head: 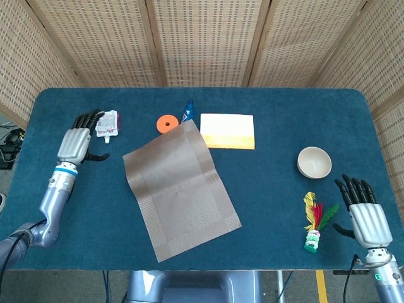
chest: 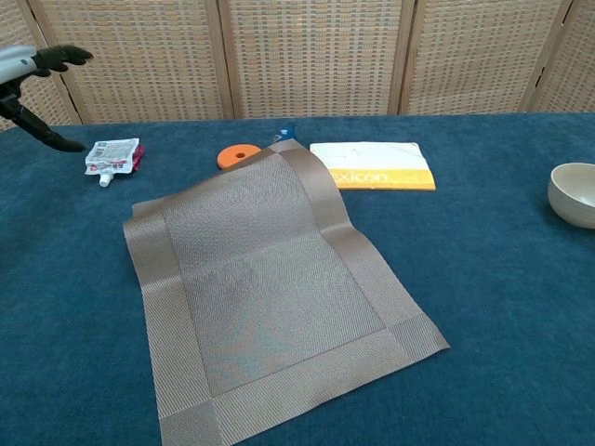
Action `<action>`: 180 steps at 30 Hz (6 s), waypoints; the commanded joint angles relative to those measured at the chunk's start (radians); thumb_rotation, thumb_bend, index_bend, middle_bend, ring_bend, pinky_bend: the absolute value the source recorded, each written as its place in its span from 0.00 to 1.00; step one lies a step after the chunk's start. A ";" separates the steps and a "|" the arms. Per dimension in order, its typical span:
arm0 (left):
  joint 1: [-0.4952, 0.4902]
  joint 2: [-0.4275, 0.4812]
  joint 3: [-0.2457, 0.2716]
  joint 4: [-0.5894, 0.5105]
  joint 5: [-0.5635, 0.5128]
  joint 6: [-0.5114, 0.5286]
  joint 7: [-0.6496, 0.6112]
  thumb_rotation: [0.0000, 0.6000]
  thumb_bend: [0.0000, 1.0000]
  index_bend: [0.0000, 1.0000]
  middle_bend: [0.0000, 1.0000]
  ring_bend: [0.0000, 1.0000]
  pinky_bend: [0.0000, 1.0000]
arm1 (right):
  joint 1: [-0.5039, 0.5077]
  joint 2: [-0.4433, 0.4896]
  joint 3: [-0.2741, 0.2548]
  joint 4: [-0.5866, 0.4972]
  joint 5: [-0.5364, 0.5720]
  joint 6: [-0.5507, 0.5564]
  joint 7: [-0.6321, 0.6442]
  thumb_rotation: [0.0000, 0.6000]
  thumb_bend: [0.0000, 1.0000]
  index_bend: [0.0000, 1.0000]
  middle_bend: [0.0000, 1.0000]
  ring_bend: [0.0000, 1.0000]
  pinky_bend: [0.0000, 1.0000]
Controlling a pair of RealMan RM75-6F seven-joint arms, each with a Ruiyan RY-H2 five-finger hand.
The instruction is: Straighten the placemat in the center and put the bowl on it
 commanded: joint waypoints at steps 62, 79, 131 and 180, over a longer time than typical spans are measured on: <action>0.363 0.344 0.131 -0.631 0.005 0.350 0.373 1.00 0.00 0.00 0.00 0.00 0.00 | 0.590 -0.416 -0.037 0.223 -0.177 -0.532 -0.006 1.00 0.11 0.19 0.00 0.00 0.00; 0.363 0.348 0.128 -0.632 0.006 0.333 0.367 1.00 0.00 0.00 0.00 0.00 0.00 | 0.580 -0.403 -0.129 0.209 -0.275 -0.394 0.062 1.00 0.70 0.68 0.00 0.00 0.00; 0.341 0.345 0.124 -0.622 -0.036 0.272 0.377 1.00 0.00 0.00 0.00 0.00 0.00 | 0.723 -0.333 -0.170 1.079 -0.432 -0.108 -0.106 1.00 0.00 0.00 0.00 0.00 0.00; -0.111 -0.212 0.178 0.047 0.372 -0.121 0.159 1.00 0.09 0.24 0.00 0.00 0.00 | 0.062 -0.031 -0.070 0.008 0.007 0.196 0.038 1.00 0.00 0.04 0.00 0.00 0.00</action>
